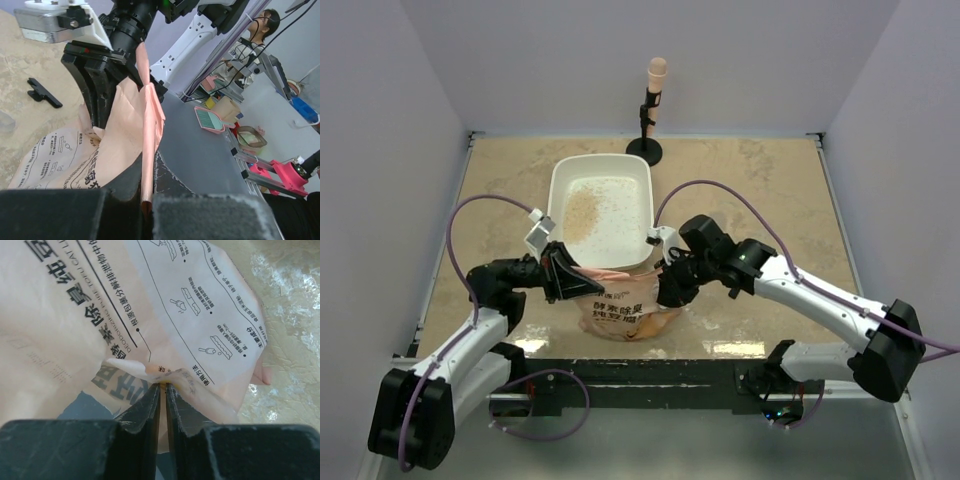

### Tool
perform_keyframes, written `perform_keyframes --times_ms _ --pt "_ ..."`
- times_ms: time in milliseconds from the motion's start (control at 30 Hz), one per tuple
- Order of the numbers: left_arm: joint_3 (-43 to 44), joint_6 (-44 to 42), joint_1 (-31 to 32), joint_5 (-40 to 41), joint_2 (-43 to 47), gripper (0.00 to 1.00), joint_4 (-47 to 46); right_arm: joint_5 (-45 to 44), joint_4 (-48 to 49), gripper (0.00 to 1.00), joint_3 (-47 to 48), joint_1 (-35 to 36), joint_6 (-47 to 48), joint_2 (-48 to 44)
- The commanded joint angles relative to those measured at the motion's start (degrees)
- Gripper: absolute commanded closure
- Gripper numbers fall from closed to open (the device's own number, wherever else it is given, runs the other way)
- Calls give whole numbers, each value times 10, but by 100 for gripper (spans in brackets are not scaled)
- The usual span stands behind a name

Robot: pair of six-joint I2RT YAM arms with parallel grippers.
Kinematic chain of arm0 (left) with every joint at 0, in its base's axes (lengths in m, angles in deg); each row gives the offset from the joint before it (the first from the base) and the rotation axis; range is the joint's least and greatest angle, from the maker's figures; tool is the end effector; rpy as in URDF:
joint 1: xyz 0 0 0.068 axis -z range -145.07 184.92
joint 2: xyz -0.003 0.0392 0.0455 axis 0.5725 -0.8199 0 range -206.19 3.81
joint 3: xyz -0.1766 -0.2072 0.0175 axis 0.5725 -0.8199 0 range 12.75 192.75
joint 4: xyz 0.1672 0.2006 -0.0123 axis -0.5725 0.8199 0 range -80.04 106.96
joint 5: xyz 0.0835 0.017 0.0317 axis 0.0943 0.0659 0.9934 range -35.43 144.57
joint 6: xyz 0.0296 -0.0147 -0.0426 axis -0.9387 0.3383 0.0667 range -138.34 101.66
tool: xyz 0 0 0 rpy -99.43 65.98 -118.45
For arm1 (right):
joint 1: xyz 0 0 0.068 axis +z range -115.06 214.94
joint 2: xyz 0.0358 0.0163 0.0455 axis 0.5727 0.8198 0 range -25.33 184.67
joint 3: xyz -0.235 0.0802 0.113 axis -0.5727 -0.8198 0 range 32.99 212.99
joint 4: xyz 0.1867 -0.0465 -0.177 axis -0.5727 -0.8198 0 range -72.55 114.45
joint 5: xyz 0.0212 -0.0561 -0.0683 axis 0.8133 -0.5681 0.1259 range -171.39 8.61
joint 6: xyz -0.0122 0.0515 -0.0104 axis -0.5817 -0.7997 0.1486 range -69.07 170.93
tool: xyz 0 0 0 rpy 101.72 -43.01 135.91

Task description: Fill the litter box with clean litter

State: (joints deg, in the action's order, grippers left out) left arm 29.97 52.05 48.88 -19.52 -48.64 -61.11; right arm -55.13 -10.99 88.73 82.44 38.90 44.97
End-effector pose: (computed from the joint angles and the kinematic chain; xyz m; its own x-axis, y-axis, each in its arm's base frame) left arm 0.1487 -0.0723 0.2795 -0.5844 -0.1209 -0.8024 0.8113 -0.1069 -0.5747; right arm 0.1582 0.1960 0.2773 -0.6839 -0.4698 -0.5582 -0.7268 0.5051 0.4654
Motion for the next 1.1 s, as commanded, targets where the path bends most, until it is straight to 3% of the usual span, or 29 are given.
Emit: perform_keyframes --times_ms 0,67,200,333,533,667,867,1067 --pt "-27 -17 3 49 50 100 -376 -22 31 82 10 2 -19 20" --pt "-37 -15 3 50 64 100 -376 -10 25 80 19 2 -18 33" --pt "-41 -16 3 49 73 100 -376 23 18 65 20 3 -23 53" --pt "-40 -16 3 46 77 100 -376 38 20 58 30 3 -33 72" --pt "-43 -12 4 43 91 100 -377 76 -22 47 108 17 19 123" --pt "-43 -16 3 46 95 100 -376 135 -21 45 130 35 40 163" --pt "-43 -12 3 37 98 100 -376 108 -45 45 217 81 16 189" --pt "-45 -12 3 40 98 100 -376 76 -45 47 229 135 -44 187"
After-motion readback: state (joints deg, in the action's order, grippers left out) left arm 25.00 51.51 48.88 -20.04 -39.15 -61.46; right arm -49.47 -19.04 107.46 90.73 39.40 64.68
